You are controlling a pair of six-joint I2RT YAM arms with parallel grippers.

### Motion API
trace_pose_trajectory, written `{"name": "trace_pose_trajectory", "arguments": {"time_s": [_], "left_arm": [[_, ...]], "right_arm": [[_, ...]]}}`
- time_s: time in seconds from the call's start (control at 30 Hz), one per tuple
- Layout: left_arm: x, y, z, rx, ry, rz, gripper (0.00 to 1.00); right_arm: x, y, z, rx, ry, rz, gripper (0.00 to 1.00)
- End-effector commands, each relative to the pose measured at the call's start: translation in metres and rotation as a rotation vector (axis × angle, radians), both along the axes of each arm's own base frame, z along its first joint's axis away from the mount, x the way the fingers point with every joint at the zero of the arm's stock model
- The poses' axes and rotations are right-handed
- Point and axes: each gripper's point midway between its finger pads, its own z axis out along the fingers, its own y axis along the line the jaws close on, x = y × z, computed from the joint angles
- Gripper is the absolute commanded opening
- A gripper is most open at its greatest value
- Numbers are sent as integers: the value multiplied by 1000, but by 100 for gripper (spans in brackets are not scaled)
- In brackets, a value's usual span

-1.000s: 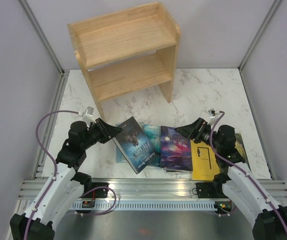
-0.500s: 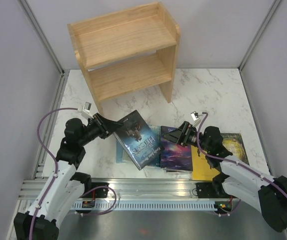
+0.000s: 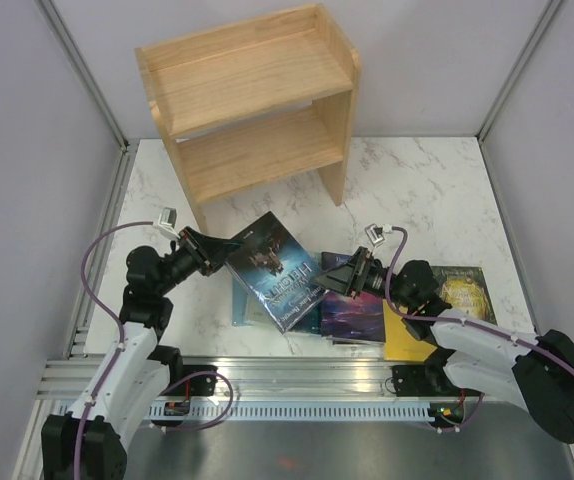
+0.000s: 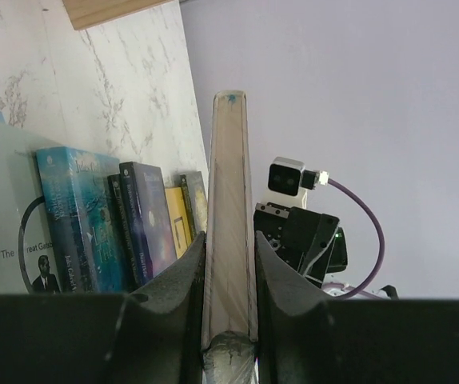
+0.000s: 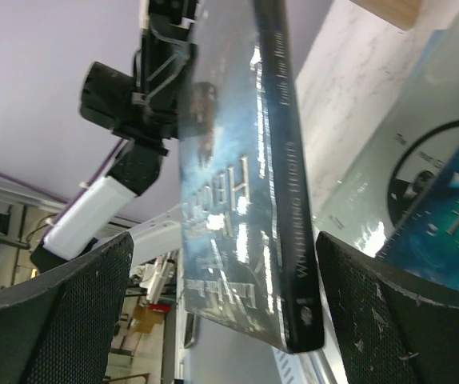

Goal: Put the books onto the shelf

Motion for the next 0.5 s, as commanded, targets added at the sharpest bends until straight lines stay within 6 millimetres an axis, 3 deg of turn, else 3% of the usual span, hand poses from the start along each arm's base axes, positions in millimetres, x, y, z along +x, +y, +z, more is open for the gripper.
{"name": "trace_pose_trajectory", "arguments": {"time_s": [0.0, 0.17, 0.3, 0.37, 0.47], "left_arm": [[-9, -2, 49, -104, -134, -36, 2], [-6, 0, 42, -106, -118, -12, 2], [-1, 2, 34, -103, -93, 12, 2], [0, 3, 29, -93, -81, 19, 2], [2, 4, 24, -70, -79, 31, 2]], "right_arm": [[-3, 2, 36, 139, -61, 3, 98], [-9, 9, 50, 213, -63, 20, 91], [-16, 15, 57, 254, -60, 52, 79], [-20, 16, 63, 284, -67, 65, 64], [-23, 17, 67, 309, -71, 72, 29]]}}
